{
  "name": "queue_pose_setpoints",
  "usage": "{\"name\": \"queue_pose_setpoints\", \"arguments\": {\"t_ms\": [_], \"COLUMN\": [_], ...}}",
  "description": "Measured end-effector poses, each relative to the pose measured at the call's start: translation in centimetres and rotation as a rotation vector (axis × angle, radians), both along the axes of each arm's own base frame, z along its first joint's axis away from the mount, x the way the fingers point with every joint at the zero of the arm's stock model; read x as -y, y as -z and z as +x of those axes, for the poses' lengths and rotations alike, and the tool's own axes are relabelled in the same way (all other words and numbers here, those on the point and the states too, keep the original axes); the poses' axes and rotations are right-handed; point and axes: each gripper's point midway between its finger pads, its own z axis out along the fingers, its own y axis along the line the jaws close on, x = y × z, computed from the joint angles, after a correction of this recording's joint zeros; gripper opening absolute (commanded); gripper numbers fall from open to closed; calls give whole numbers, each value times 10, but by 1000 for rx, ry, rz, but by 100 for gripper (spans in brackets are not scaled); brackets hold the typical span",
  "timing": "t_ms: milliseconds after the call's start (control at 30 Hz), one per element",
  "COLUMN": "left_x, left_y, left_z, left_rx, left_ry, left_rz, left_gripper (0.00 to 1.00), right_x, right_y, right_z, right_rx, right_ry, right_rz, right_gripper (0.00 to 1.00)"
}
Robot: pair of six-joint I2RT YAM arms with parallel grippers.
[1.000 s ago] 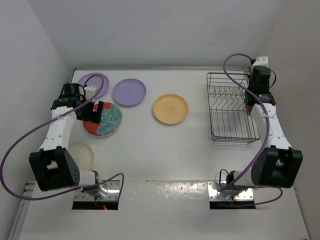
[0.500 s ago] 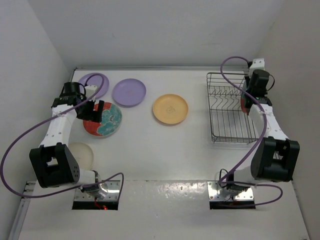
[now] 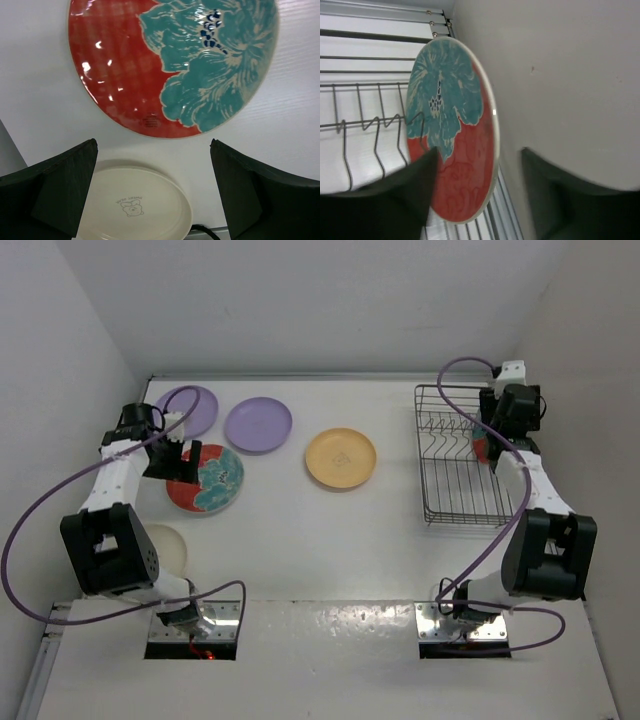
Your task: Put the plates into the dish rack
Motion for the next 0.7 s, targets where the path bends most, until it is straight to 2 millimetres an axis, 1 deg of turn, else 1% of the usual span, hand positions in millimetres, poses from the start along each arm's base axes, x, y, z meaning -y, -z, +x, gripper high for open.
{"name": "queue_pose_setpoints", "arguments": {"t_ms": [67,100,200,300,333,400,467,533,600,633,700], "left_x": [-10,-16,-36,-57,-64,-74,-81,-81,-74,-72,-68], "left_y": [9,12,23,32,36,46,62,82,103,105,100], "left_z": [4,6,15,29,35,47,58,66,65,65,75], "left_rx": [-28,-42,-71,-81,-84,-87,-101,-124,-168,-188,-157], "left_ry": [-28,-45,-92,-135,-147,-158,-164,-159,-145,-143,-109], "left_rz": [-10,-15,-25,-42,-51,-77,-113,-164,-227,-251,-285], "left_gripper": [100,100,100,100,100,100,100,95,92,90,76], "right_x": [0,0,-2,-13,-20,-44,-78,-110,-131,-138,-150], "right_y": [-7,-11,-36,-61,-68,-85,-102,-112,-116,-117,-117], "right_z": [2,2,6,2,-1,-7,-11,-19,-28,-33,-44], "right_rx": [5,7,53,97,109,137,168,191,203,206,210], "right_ry": [5,7,17,10,-2,-53,-137,-221,-280,-302,-336], "right_rz": [11,16,45,73,78,84,92,102,113,117,127], "right_gripper": [81,86,88,88,88,88,88,88,88,88,88]}}
